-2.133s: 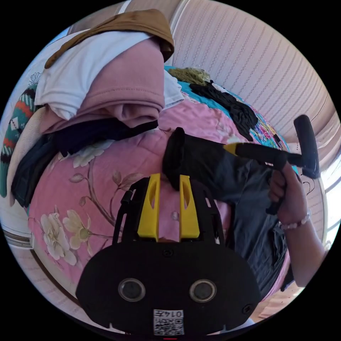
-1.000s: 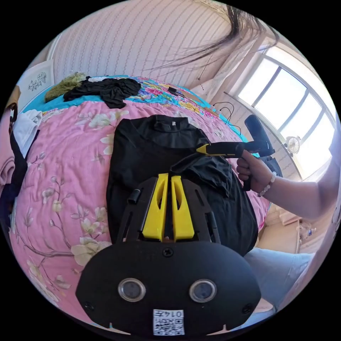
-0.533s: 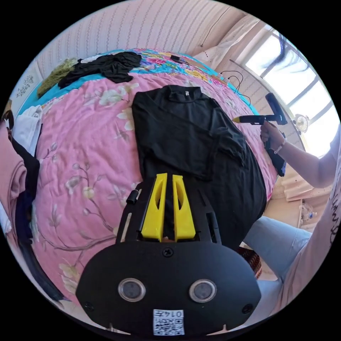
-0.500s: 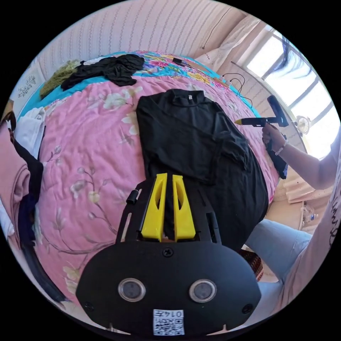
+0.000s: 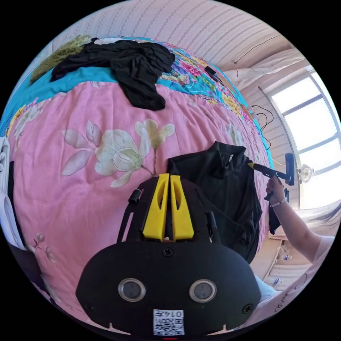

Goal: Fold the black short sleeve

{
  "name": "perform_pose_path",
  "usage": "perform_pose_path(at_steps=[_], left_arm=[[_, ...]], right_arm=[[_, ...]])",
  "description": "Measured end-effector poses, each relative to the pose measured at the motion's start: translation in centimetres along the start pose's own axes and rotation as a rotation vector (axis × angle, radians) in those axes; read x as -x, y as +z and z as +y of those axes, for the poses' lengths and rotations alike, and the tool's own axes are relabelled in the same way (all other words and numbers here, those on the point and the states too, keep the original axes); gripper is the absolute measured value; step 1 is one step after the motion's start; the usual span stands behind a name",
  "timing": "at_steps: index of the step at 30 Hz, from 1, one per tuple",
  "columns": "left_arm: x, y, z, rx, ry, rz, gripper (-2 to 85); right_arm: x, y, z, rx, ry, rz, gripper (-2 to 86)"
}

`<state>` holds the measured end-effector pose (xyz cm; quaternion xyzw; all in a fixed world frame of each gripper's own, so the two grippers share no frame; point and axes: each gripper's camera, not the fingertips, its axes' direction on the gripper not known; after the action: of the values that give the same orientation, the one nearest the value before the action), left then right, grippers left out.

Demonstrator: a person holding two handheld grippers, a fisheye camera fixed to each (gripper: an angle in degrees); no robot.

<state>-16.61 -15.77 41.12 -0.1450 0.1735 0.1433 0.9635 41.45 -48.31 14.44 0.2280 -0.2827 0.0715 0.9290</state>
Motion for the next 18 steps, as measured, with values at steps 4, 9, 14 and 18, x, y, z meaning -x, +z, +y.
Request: perform_pose_path(at_steps=[4, 9, 14, 18], left_arm=[[1.1, -3.5, -0.3, -0.124, -0.064, -0.041, -0.9], [0.2, -7.1, 2.8, -0.220, -0.040, 0.006, -1.0], [-1.6, -10.3, 9.4, -0.242, 0.035, 0.024, -1.0], [-3.0, -12.4, 17.4, -0.189, 0.111, -0.030, -1.0]], right_arm=[[-3.1, -3.5, 1.1, -0.113, 0.061, -0.136, 0.8], [-3.2, -5.8, 5.3, -0.145, -0.017, -0.137, 0.6], [-2.9, -7.3, 11.8, -0.127, -0.100, -0.184, 0.6], [-2.3, -7.7, 19.3, -0.094, -0.161, -0.180, 0.6]])
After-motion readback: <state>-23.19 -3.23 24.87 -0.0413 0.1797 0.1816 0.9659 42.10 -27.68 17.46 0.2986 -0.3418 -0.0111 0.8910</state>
